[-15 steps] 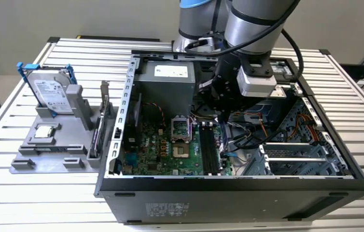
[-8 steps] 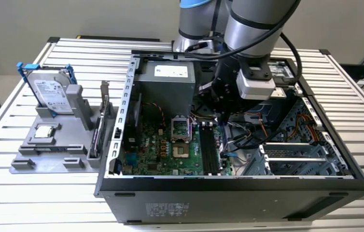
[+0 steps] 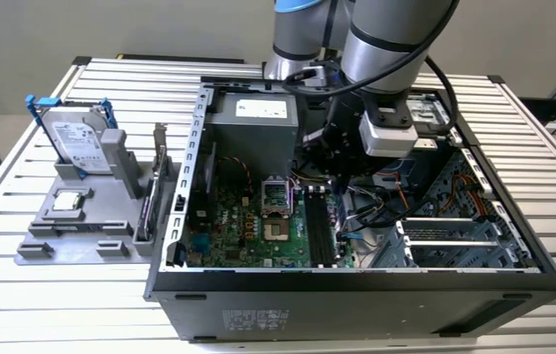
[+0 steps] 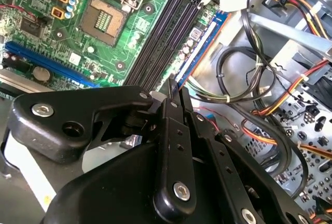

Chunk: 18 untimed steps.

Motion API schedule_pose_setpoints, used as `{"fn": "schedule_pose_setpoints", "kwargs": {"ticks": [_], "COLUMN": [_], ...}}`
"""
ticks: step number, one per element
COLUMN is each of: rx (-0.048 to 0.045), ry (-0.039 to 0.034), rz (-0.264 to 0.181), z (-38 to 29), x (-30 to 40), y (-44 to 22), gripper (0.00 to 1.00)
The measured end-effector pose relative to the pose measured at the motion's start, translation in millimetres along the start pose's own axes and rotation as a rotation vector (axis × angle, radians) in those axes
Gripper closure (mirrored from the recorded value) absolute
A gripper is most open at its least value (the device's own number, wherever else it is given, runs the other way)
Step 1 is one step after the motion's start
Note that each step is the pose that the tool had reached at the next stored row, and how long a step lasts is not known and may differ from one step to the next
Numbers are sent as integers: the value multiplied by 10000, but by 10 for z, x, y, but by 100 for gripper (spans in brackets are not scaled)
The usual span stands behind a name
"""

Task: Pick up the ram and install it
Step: 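Insert the ram into the slot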

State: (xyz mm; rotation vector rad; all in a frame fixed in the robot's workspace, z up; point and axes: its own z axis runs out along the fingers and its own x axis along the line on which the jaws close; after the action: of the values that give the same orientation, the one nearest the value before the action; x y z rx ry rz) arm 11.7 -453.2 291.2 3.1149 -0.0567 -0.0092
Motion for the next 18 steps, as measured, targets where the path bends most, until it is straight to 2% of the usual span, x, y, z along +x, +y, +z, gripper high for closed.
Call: {"fn": "schedule_pose_setpoints", "kwargs": {"ticks": [3, 14, 18], "rx": [-1, 0, 3], "ry": [0, 0, 0], "rz": [0, -2, 0], "z": [22, 38, 66], "x": [0, 5, 13], "y": [-1, -1, -3], "gripper": [100, 100, 100]}}
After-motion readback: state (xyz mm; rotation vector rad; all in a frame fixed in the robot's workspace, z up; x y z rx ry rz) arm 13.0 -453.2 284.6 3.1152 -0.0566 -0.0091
